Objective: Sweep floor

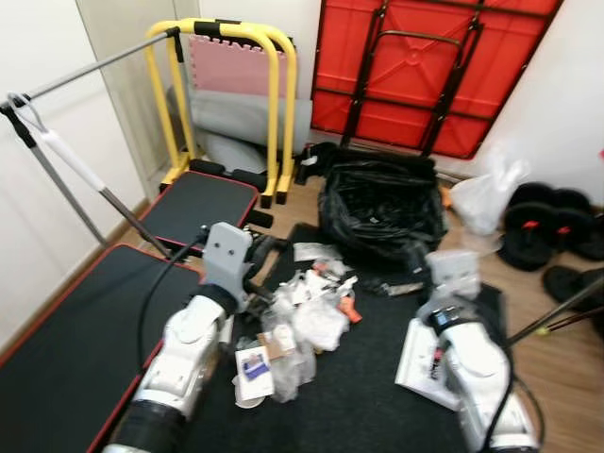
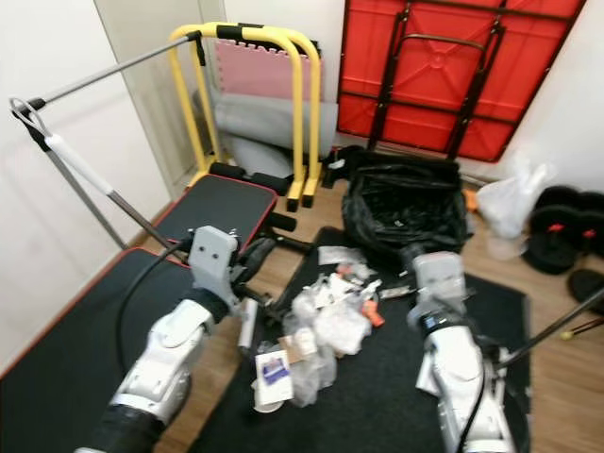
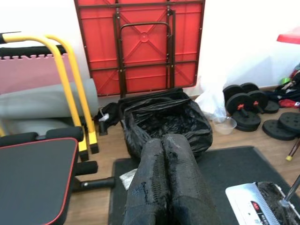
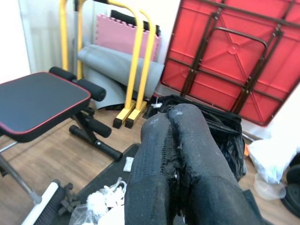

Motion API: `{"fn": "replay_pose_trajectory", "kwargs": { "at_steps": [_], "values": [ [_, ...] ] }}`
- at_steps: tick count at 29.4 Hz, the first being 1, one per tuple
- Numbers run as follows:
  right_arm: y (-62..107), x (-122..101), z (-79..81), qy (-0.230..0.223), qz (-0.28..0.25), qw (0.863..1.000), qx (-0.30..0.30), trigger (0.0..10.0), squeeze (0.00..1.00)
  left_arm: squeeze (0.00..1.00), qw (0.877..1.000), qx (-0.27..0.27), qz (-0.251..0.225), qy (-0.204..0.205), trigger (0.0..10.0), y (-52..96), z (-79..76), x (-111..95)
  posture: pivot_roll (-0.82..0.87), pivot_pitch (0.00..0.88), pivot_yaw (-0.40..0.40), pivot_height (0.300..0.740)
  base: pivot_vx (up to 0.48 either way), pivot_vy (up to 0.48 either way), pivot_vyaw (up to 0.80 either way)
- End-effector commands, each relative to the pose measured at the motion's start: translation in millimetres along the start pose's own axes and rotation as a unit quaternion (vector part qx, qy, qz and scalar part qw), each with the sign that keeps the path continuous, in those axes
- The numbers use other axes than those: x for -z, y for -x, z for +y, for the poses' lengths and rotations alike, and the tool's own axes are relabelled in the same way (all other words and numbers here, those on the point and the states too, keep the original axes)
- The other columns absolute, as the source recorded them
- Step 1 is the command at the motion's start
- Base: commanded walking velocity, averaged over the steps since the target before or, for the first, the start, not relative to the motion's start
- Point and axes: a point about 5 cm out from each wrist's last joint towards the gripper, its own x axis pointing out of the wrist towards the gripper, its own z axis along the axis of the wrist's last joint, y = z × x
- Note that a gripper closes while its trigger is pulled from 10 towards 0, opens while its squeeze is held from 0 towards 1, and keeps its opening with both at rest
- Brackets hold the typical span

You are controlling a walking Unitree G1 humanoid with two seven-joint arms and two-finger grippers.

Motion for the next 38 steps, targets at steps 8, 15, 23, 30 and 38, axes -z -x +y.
{"fn": "replay_pose_trajectory", "kwargs": {
  "at_steps": [8, 15, 23, 30, 38],
  "values": [
    [-1.9, -5, 2.3, 0.015, 0.012, 1.0, 0.009, 10.0, 0.0, 0.0, 0.999, -0.046, 0.028, 0.007, 10.0, 5.3, 9.1, 4, -0.15, 0.0, -0.079, 0.74, 0.0, 0.0, 0.0],
    [-1.5, -13, 1.1, 0.004, 0.0, 1.0, 0.005, 10.0, 1.0, 0.0, 0.999, -0.035, 0.021, 0.019, 10.0, -1.7, 5.6, 0, -0.16, 0.0, -0.079, 0.74, 0.0, 0.0, 0.0],
    [-1.5, -16, 0.8, 0.004, 0.0, 1.0, -0.008, 10.0, 1.0, 0.0, 0.996, -0.052, 0.037, 0.061, 10.0, 0.4, 8.9, 1, -0.16, 0.0, -0.08, 0.74, 0.0, 0.0, 0.0],
    [-1.9, -19, -0.2, 0.0, -0.003, 1.0, -0.014, 10.0, 1.0, 0.0, 0.993, -0.071, 0.043, 0.086, 10.0, 5.4, 14.9, 3, -0.15, 0.0, -0.088, 0.74, 0.0, 0.0, 0.0],
    [-7.7, -22, -7.7, -0.016, 0.005, 1.0, -0.001, 10.0, 0.0, 0.0, 0.992, -0.079, 0.022, 0.093, 10.0, 9.2, 18.5, -4, -0.15, 0.0, -0.094, 0.74, 0.0, 0.0, 0.0]
  ]
}}
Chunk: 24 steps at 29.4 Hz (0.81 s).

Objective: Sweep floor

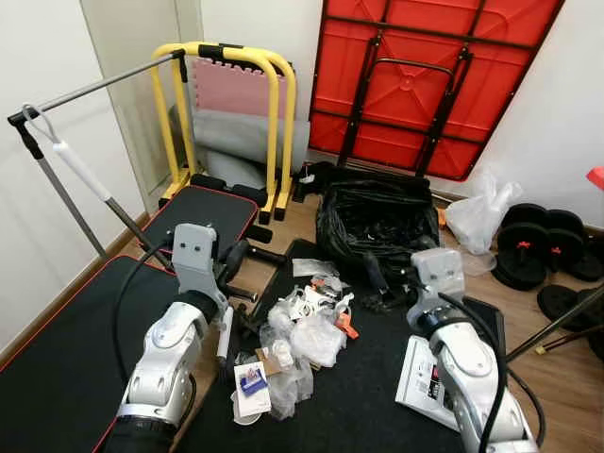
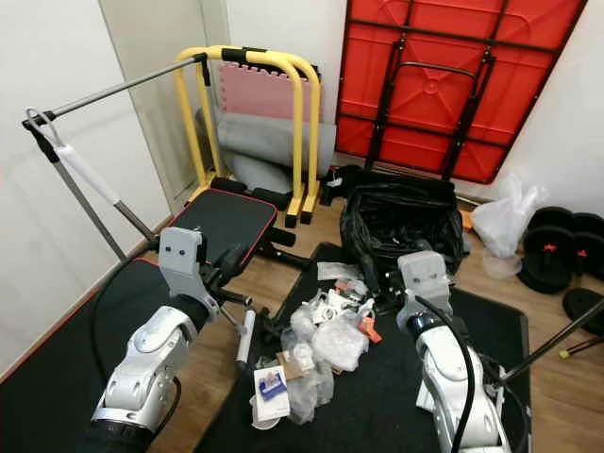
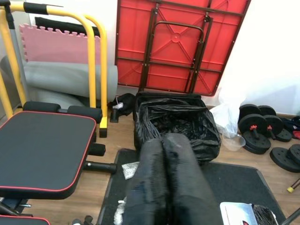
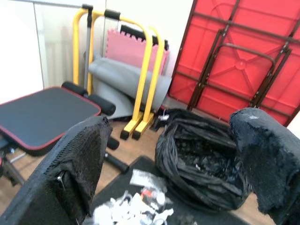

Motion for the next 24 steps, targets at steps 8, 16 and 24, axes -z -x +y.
{"fn": "replay_pose_trajectory", "kwargs": {
  "at_steps": [8, 16, 24],
  "values": [
    [-2.3, 0, -6.6, -0.037, 0.009, 0.999, 0.012, 10.0, 0.0, 1.0, 0.999, -0.023, -0.038, -0.025, 10.0, -3.3, 3.2, -16, -0.14, 0.0, -0.097, 0.74, 0.0, 0.0, 0.0],
    [-3.8, -1, -3.2, -0.017, 0.01, 1.0, -0.004, 10.0, 0.0, 0.0, 0.999, -0.016, -0.04, -0.01, 0.0, -4.3, 0.0, -21, -0.14, 0.0, -0.096, 0.74, 0.0, 0.0, 0.0],
    [-4.6, -4, -0.8, -0.008, 0.01, 1.0, -0.012, 10.0, 0.0, 0.0, 0.999, -0.006, -0.037, -0.007, 0.0, -1.8, -4.1, -18, -0.14, 0.0, -0.092, 0.74, 0.0, 0.0, 0.0]
  ]
}}
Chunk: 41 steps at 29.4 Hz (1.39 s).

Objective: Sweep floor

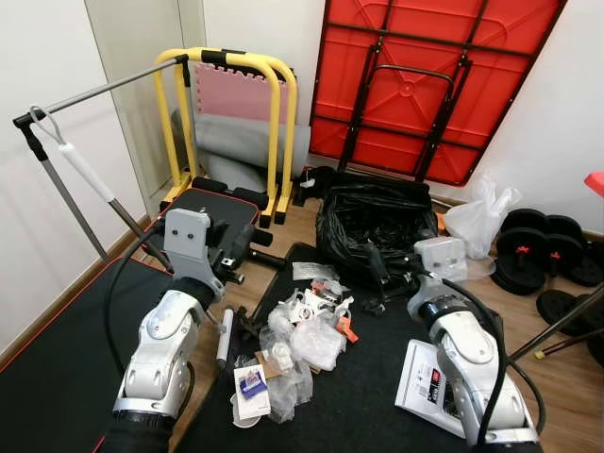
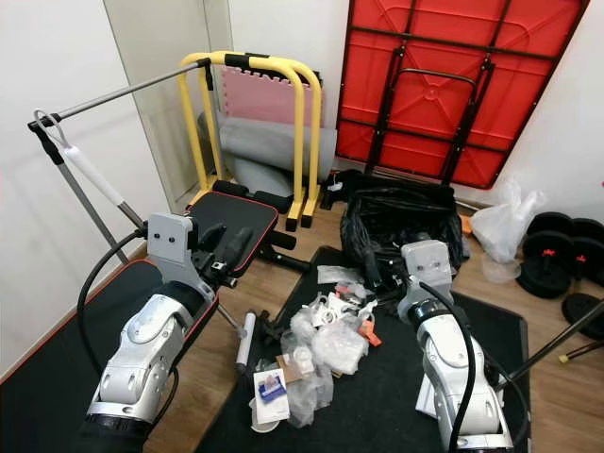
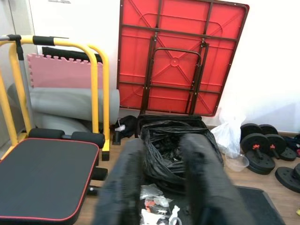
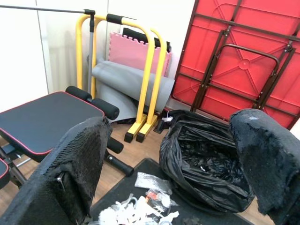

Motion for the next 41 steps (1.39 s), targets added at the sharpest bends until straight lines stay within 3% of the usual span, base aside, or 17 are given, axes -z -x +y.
{"fn": "replay_pose_trajectory", "kwargs": {
  "at_steps": [1, 10, 11, 12, 26, 41],
  "values": [
    [-0.4, -1, 0.0, 0.008, 0.003, 1.0, -0.004, 10.0, 0.0, 0.0, 1.0, -0.008, 0.009, 0.002, 0.0, 2.1, -1.9, 3, -0.14, 0.0, -0.092, 0.74, 0.0, 0.0, 0.0],
    [0.7, -2, 2.3, 0.017, 0.002, 1.0, -0.016, 10.0, 0.0, 0.0, 0.999, 0.009, 0.038, 0.008, 0.0, 6.2, -5.8, 11, -0.14, 0.0, -0.089, 0.74, 0.0, 0.0, 0.0],
    [1.0, -2, 3.2, 0.019, 0.001, 1.0, -0.02, 10.0, 0.0, 0.0, 0.999, 0.018, 0.051, 0.001, 9.1, 6.8, -8.7, 14, -0.14, 0.0, -0.088, 0.74, 0.0, 0.0, 0.0],
    [1.4, -3, 4.1, 0.021, -0.004, 0.999, -0.027, 10.0, 0.0, 0.0, 0.998, 0.025, 0.059, -0.003, 10.0, 7.4, -10.9, 16, -0.14, 0.0, -0.088, 0.74, 0.0, 0.0, 0.0],
    [0.8, -5, 7.5, 0.033, -0.013, 0.998, -0.052, 10.0, 0.0, 0.0, 0.997, 0.026, 0.076, -0.015, 10.0, 9.9, -12.5, 21, -0.14, 0.0, -0.089, 0.74, 0.0, -0.212, 0.18],
    [2.6, -5, 11.7, 0.04, -0.01, 0.997, -0.069, 10.0, 0.0, 0.0, 0.996, 0.032, 0.084, -0.014, 10.0, 10.1, -15.0, 21, -0.14, 0.0, -0.09, 0.74, 0.256, -0.392, 0.54]
  ]
}}
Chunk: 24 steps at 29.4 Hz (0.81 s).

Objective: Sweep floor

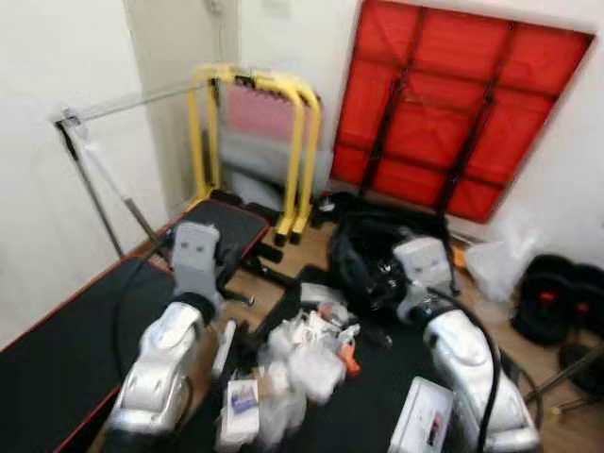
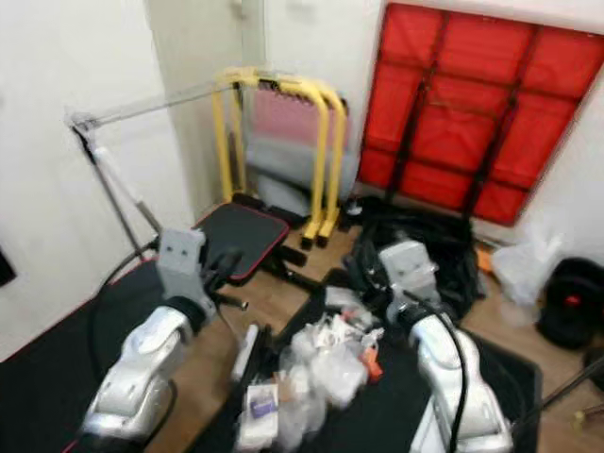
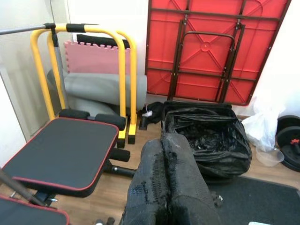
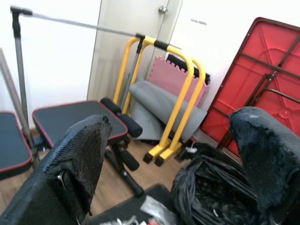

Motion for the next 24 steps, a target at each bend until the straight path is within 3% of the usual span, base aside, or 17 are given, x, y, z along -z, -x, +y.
{"fn": "replay_pose_trajectory", "kwargs": {
  "at_steps": [1, 14, 24],
  "values": [
    [1.7, -0.5, -2.1, 0.003, -0.001, 1.0, 0.004, 10.0, 0.0, 0.0, 1.0, 0.014, 0.004, 0.0, 10.0, -1.8, -6.1, -0.1, -0.14, 0.0, -0.09, 0.74, 0.255, -0.39, 0.0],
    [1.8, -1.8, 0.0, 0.019, 0.001, 1.0, -0.009, 10.0, 0.0, 0.0, 1.0, 0.015, 0.007, 0.0, 10.0, -2.3, -5.7, 0.1, -0.15, 0.0, -0.087, 0.74, 0.252, -0.383, 0.0],
    [2.8, -1.6, 0.7, 0.026, 0.004, 1.0, -0.016, 10.0, 0.0, 0.0, 1.0, -0.009, 0.014, -0.001, 10.0, -5.7, -1.3, -0.4, -0.15, 0.0, -0.091, 0.74, 0.0, 0.0, 0.0]
  ]
}}
